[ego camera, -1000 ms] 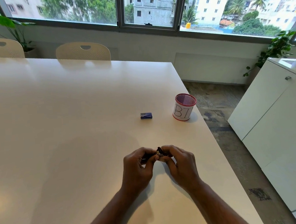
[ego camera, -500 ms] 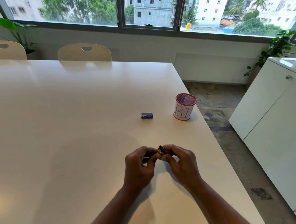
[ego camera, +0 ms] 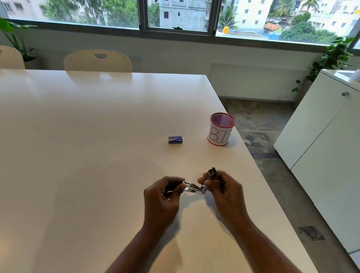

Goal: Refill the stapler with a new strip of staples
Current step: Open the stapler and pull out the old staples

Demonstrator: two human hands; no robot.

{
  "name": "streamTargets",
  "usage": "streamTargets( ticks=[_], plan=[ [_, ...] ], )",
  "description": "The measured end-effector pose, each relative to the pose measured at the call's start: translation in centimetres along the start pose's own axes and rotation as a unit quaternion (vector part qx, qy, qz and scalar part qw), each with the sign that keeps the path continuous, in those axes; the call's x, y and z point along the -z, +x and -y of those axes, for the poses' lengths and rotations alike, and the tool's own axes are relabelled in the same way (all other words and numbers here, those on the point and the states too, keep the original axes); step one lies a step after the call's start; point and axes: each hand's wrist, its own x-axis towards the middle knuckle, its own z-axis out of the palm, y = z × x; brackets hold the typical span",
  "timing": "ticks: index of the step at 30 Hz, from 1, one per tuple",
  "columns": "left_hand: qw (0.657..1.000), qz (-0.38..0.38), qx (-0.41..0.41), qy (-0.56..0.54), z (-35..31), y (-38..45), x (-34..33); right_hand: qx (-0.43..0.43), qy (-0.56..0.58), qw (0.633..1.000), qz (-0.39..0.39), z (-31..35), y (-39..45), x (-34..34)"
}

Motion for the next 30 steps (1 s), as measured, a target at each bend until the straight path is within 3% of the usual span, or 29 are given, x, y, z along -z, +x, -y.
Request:
streamTargets(
  ticks=[9,17,22,27,30],
  plan=[
    [0.994,0.036,0.084,-0.056,0.2,0.5,0.5,-0.016,0.063,0.998,-0.009,0.4,0.5,0.6],
    [0.983,0.051,0.15,-0.098,0.0,1.0,0.8,-0.087,0.16,0.983,0.01,0.5,0.8,1.3],
    [0.96,0.048,0.204,-0.187,0.1,1.2,1.2,-0.133,0.226,0.965,-0.03,0.9,1.0,1.2],
    [0.918,0.028,0.26,-0.299,0.2,1.4,1.5,-0.136,0.177,0.973,-0.06,0.6,1.3,1.4],
    [0.907,0.027,0.267,-0.326,0.3,1.4,1.8,-0.093,0.05,0.992,-0.07,0.3,1.0,1.1]
  ],
)
